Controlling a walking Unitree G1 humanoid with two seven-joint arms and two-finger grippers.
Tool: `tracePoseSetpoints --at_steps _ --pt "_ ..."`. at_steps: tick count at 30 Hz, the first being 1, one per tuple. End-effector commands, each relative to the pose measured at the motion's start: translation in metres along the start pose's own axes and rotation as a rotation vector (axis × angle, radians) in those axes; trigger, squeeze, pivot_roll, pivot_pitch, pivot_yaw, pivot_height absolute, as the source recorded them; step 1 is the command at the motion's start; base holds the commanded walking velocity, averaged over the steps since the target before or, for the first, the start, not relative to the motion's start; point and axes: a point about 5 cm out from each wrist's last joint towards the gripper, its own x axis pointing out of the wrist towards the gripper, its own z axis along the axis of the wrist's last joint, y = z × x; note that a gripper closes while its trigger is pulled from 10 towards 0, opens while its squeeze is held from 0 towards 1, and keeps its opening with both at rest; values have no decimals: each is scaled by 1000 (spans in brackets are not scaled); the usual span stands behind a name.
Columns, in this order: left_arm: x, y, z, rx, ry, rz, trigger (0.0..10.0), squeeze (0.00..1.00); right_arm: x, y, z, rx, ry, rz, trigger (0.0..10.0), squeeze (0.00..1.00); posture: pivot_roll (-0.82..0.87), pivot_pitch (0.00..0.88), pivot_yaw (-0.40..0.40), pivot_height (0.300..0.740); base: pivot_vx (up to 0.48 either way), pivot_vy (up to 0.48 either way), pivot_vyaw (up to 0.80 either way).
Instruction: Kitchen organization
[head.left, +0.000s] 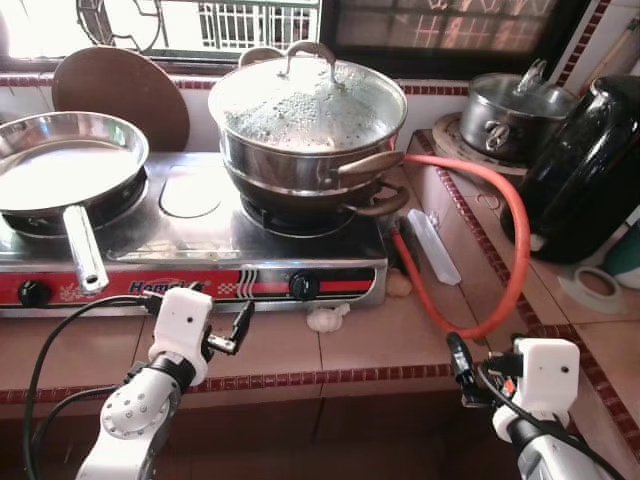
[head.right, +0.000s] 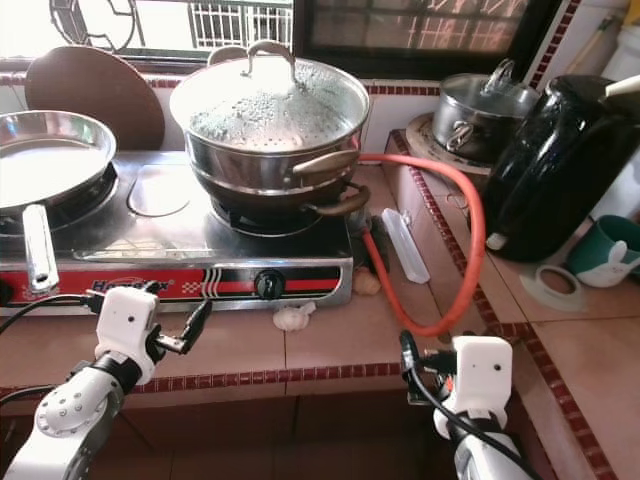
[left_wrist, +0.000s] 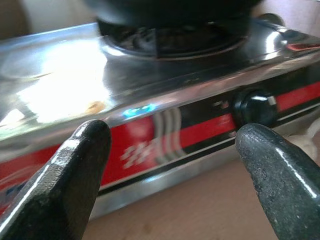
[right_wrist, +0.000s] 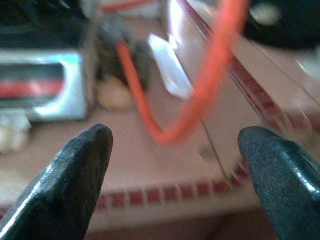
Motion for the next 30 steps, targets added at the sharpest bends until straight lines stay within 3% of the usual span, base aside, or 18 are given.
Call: tracePoseSetpoints --at_steps 1,30 --pt "-2 1 -2 9 14 -7 10000 0 1 0 4 -1 -13 -2 10000 0 87 0 -28 740 0 0 -756" --pt "5 -7 1 -24 24 -109 10000 0 2 0 4 -14 -12 2 10000 0 86 0 -26 740 0 0 -744"
